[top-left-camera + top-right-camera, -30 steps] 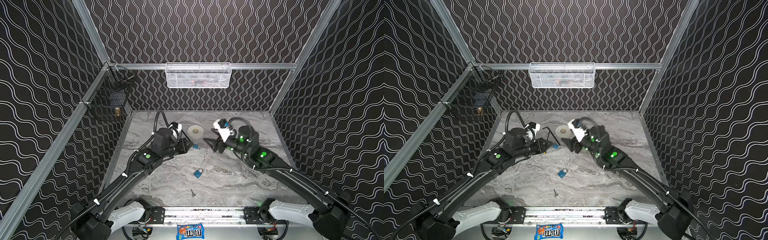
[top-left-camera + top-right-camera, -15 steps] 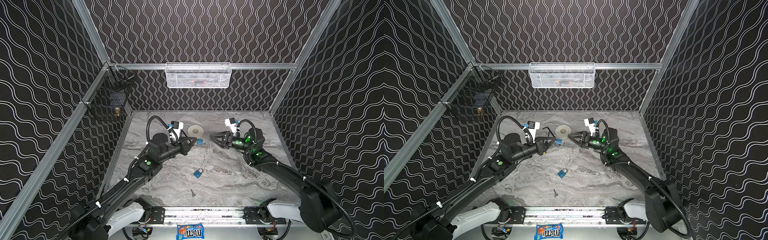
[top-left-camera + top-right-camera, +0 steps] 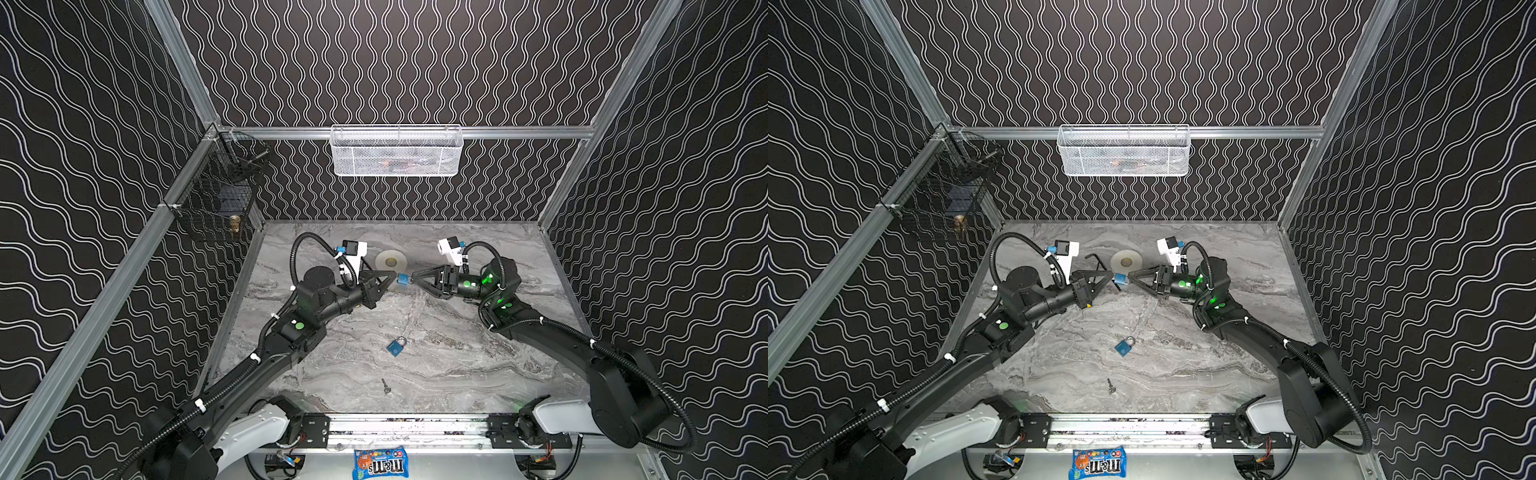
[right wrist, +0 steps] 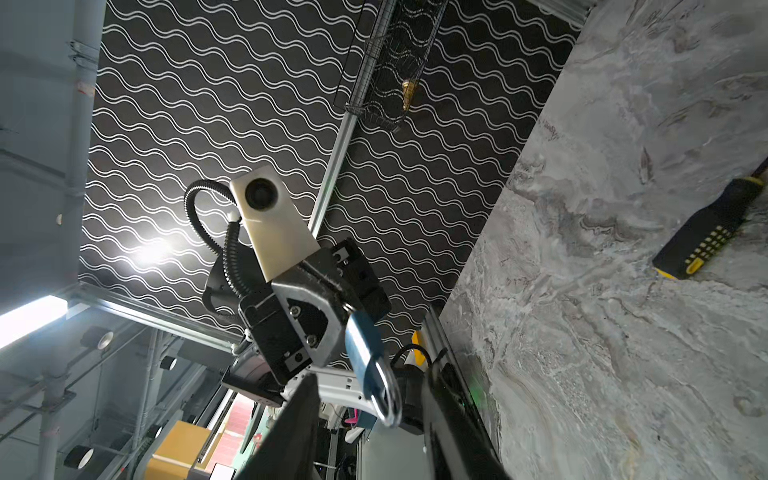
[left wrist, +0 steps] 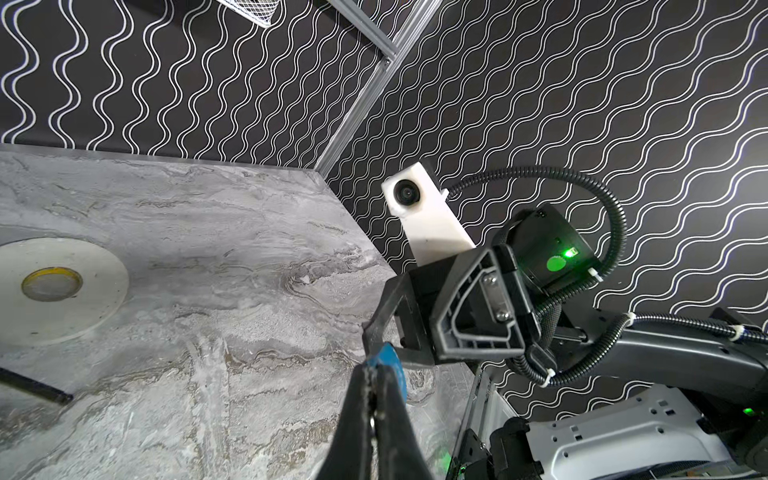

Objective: Unlock with the key

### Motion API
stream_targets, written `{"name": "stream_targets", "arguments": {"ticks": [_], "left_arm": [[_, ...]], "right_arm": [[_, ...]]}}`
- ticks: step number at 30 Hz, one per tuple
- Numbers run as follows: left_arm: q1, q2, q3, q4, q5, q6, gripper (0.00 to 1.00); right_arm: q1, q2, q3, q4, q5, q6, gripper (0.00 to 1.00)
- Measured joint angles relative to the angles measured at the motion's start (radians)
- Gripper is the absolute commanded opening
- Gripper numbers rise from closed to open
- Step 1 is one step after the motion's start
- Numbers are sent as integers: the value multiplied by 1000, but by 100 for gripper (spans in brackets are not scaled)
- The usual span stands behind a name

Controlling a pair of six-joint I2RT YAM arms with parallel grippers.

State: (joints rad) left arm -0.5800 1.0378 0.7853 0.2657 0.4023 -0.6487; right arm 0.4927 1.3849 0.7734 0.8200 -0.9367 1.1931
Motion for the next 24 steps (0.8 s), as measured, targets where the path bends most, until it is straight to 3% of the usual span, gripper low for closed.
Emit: {"name": "stream_targets", "arguments": {"ticks": [14, 24], "left_arm": [[-2, 6, -1, 31, 9, -8, 0], [-7, 9, -2, 50, 32, -83, 0]], "right_arm": [[19, 46, 3, 120, -19, 21, 19], [17, 36, -3, 136, -38, -47, 10]]}}
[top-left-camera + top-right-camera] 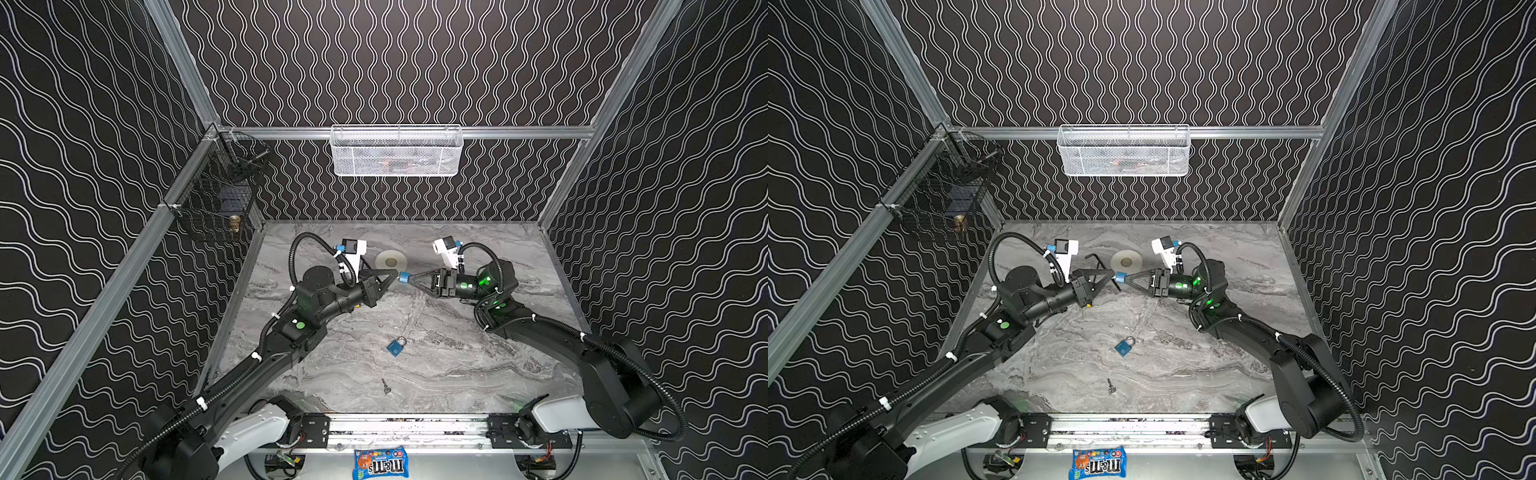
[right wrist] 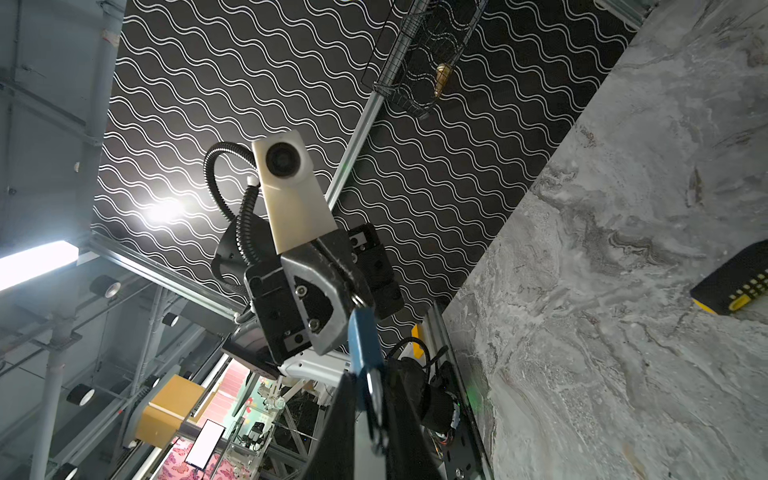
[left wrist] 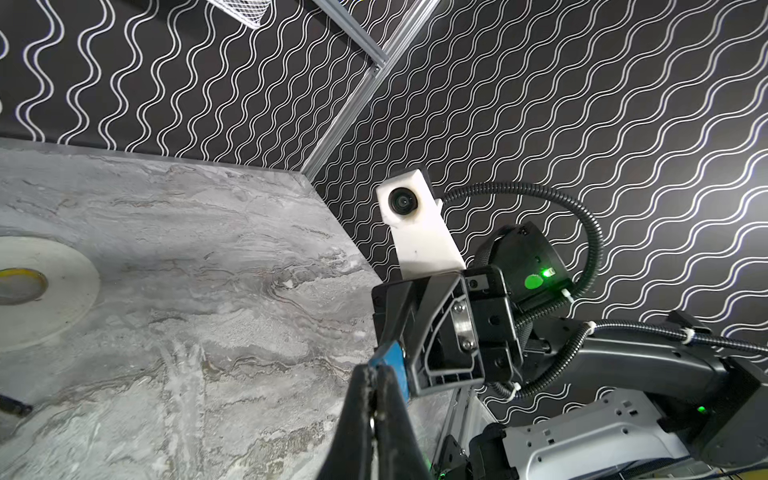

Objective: Unlock with the key

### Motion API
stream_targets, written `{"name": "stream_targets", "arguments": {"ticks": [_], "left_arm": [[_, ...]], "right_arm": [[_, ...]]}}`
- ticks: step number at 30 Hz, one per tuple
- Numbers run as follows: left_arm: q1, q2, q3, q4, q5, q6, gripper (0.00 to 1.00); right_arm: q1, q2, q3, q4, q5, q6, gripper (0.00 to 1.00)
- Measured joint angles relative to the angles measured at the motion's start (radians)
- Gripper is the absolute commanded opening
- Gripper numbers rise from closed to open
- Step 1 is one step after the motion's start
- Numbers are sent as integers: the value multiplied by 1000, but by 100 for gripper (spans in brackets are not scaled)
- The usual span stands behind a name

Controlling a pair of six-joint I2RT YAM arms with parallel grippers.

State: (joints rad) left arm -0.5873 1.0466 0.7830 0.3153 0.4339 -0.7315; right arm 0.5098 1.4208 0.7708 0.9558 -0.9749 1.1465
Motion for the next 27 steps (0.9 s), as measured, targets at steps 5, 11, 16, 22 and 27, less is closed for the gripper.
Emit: {"name": "stream_targets", "arguments": {"ticks": [5, 11, 16, 22, 27], "left_arm": [[-29, -6, 10, 3, -19, -2, 0], [-63, -5, 3, 43, -65, -25, 0], [-110, -6, 36, 31, -163, -10, 0], [-127, -5, 45, 29, -171, 9, 0], [-135, -8, 60, 6, -141, 13, 0]], "right_arm": [[-2, -21, 7, -7, -11, -49, 9], [3, -43, 47, -87, -19, -140, 7], [16, -65, 77, -165, -15, -206, 7], [30, -93, 79, -248, -60, -240, 15], [32, -137, 79, -330, -49, -283, 24]]}}
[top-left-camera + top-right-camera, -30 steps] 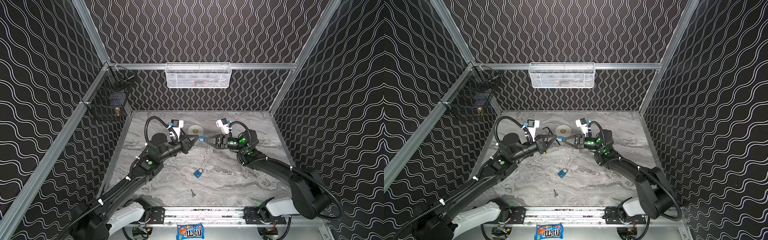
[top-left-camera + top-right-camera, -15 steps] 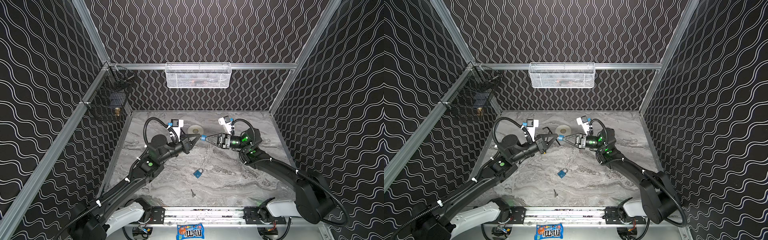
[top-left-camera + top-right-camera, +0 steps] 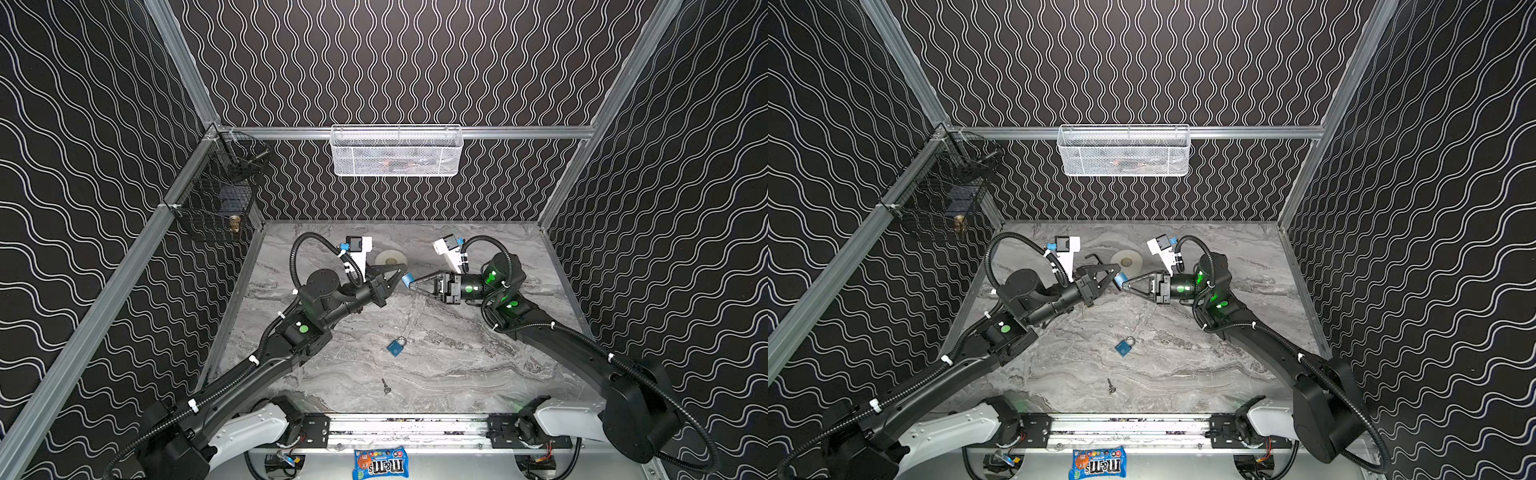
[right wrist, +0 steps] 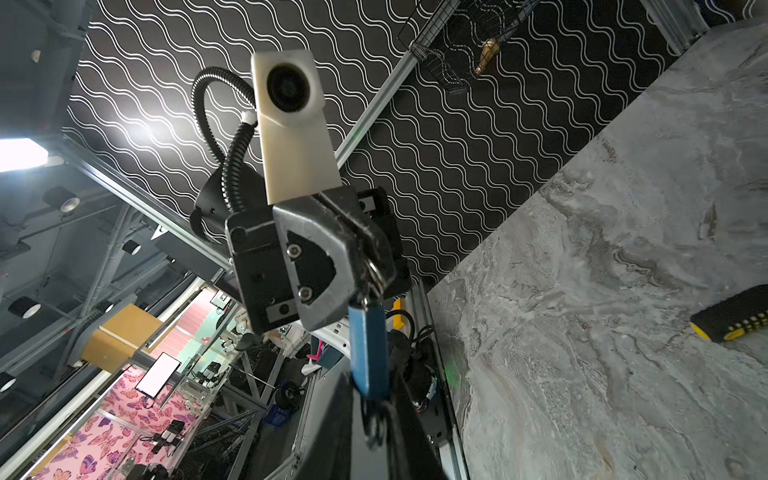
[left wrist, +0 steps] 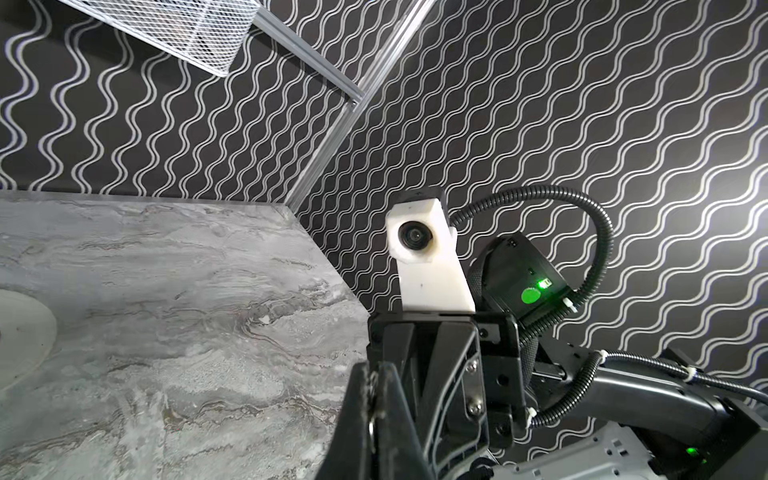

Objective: Unlock with the key

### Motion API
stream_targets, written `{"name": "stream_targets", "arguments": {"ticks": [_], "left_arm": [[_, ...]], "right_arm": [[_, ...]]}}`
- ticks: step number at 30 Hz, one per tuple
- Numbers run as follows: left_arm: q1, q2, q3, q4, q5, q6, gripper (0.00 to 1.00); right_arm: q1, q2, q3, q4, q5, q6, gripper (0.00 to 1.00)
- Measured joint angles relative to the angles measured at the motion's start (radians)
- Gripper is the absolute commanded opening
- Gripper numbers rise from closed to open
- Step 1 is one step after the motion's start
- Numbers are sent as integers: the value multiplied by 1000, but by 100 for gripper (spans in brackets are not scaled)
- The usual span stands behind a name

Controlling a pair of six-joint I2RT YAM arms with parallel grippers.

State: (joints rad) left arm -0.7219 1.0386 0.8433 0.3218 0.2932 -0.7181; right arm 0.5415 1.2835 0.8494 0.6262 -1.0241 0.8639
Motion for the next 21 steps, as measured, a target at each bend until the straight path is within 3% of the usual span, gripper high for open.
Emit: {"name": "stream_targets", "arguments": {"ticks": [6, 8, 10, 12, 15, 17, 21], "left_arm": [[-10, -5, 13, -133, 56, 15, 0], [-10, -5, 13, -148, 47, 14, 0], [-11, -8, 12, -167, 23, 13, 0], [-11, -18, 2, -167, -18, -4, 0], [-11, -26, -21, -159, -88, -58, 0], [-10, -27, -27, -163, -132, -108, 0], [-10, -37, -19, -185, -219, -221, 0]], "right_arm": [[-20, -28, -2, -72, 77, -69, 33], [-19, -24, -3, -92, 77, -76, 42], [-19, -26, -4, -119, 79, -97, 47], [-19, -40, -4, -172, 107, -124, 62], [-14, -86, -12, -245, 159, -176, 64], [12, -122, -10, -310, 230, -237, 66], [159, -175, 10, -443, 463, -482, 65]]}}
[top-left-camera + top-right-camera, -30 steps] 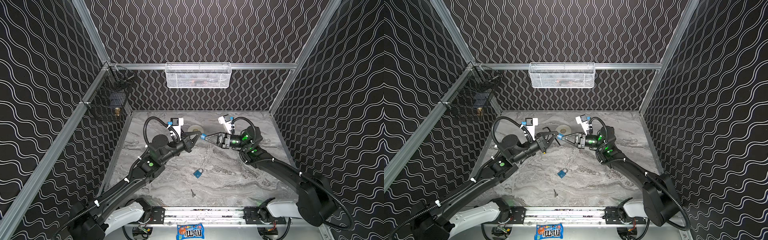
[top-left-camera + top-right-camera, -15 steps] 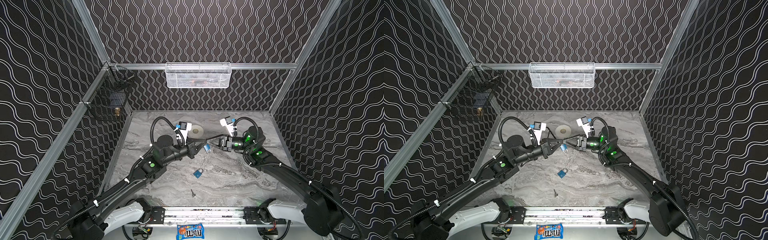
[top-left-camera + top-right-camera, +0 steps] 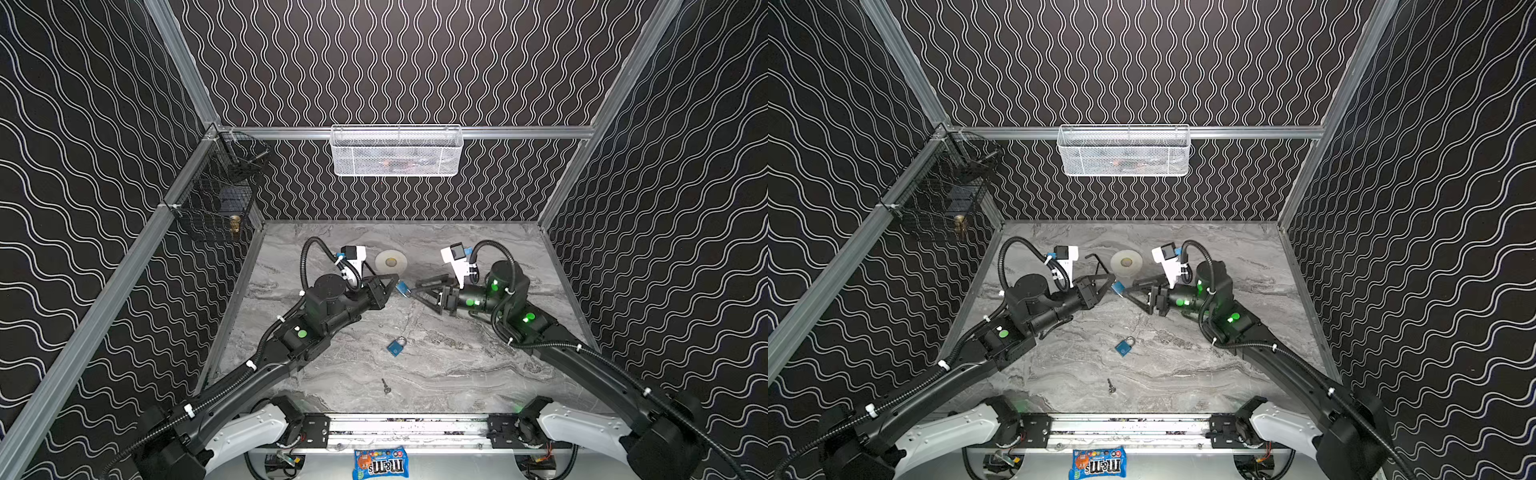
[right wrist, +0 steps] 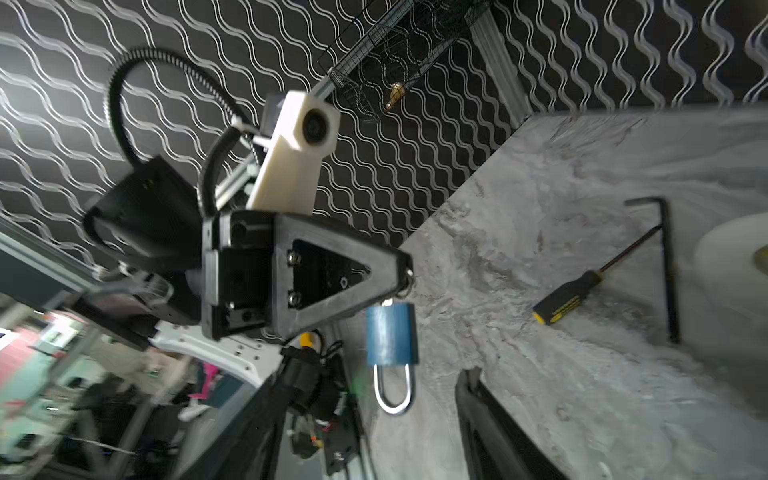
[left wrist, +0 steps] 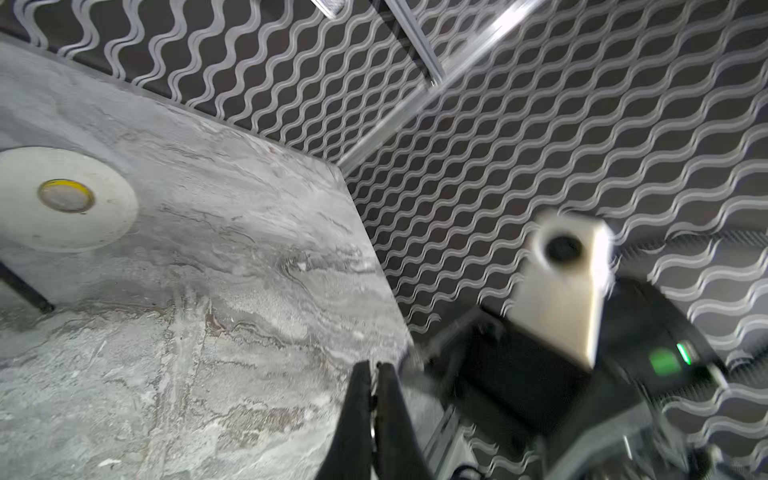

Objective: Unlock with the key

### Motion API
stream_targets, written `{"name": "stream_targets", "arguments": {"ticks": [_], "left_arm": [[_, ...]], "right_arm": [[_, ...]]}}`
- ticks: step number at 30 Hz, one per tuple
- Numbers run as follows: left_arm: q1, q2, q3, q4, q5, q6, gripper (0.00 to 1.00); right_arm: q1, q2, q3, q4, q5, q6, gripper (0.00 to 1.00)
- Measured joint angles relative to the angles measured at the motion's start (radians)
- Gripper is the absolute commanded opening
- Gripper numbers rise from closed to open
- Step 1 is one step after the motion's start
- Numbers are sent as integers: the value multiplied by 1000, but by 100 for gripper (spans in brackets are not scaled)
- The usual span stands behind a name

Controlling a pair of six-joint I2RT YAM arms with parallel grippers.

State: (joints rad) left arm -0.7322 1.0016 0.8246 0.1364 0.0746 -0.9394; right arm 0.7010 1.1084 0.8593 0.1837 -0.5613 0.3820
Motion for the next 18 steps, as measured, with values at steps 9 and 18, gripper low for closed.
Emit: {"name": "stream_targets", "arguments": {"ticks": [9, 18], "left_arm": [[0, 50, 98, -161, -69, -129, 0], [0, 61, 145, -259, -73, -153, 0]], "right_arm": [[168, 12, 21, -108, 408, -458, 57], [269, 62, 14, -42, 711, -734, 48]]}}
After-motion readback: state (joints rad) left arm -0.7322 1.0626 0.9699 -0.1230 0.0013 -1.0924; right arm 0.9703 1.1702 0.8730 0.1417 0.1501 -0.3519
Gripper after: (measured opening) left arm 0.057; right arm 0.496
